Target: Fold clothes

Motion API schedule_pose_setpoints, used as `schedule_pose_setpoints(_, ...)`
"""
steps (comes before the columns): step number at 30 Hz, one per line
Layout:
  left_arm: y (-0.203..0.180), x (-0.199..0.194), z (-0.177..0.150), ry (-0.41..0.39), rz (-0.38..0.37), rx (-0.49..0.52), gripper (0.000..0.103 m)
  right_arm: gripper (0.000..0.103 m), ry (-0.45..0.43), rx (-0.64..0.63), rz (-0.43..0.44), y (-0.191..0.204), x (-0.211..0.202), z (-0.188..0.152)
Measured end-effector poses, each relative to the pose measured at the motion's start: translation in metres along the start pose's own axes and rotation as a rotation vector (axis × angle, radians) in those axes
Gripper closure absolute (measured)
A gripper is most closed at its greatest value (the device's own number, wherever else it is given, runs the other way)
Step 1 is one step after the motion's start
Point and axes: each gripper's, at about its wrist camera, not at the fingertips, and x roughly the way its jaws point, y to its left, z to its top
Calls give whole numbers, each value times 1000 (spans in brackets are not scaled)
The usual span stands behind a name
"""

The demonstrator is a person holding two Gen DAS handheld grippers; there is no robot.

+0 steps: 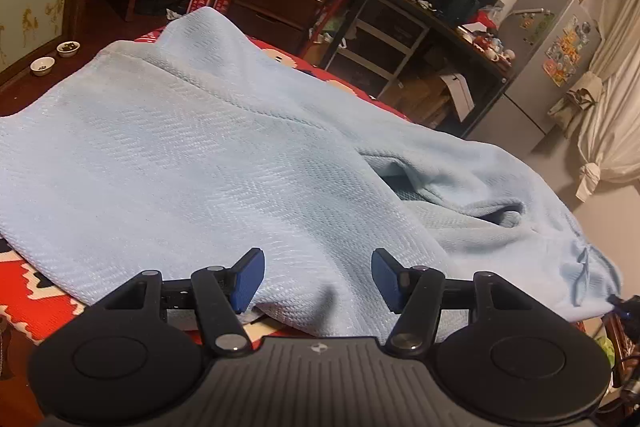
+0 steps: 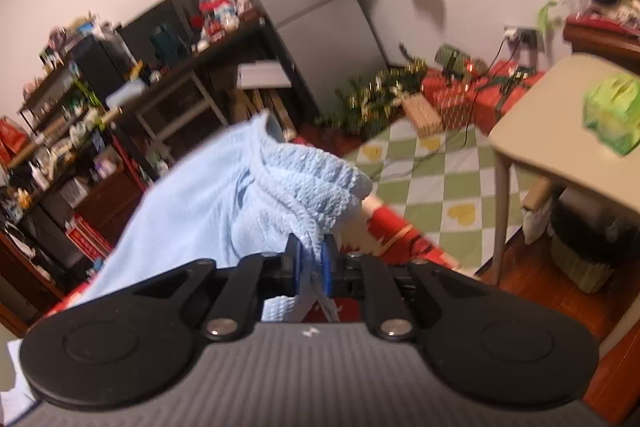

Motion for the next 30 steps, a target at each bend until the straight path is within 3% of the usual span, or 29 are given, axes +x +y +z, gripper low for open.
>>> schedule_pose_setpoints(4, -4, -7, -1, -5, -25, 14, 46, 94, -58, 6, 22, -6, -54, 11)
schedule_pose_setpoints(7, -4, -14, -1, -18, -39, 17, 46, 101, -153, -29, -25, -11, -98, 16)
schedule_pose_setpoints(10, 0, -18, -3, -20, -53, 5, 46, 100, -106, -17, -54, -32, -103, 25)
schedule_pose_setpoints(13, 4, -16, -8, -8, -60, -10, 46, 98, 13, -2, -31, -54, -81, 18)
schedule_pose_setpoints(17, 2, -14, -13, 13, -72, -14, 46, 68, 103, 71, -23, -78, -51, -5)
schedule_pose_setpoints(20, 0, -16, -15, 19, -69, -16, 44, 63, 152, 120, -50, -91, -33, -24)
schedule_pose_setpoints(24, -1, -16, -15, 24, -73, -27, 44, 55, 184, 200, 11, -96, -12, -44)
schedule_pose_setpoints(27, -4, -14, -15, 33, -68, -15, 44, 49, 166, 203, 41, -92, -4, -50)
schedule_pose_setpoints(30, -6, -14, -16, 34, -65, -15, 44, 49, 164, 163, 17, -77, 12, -50)
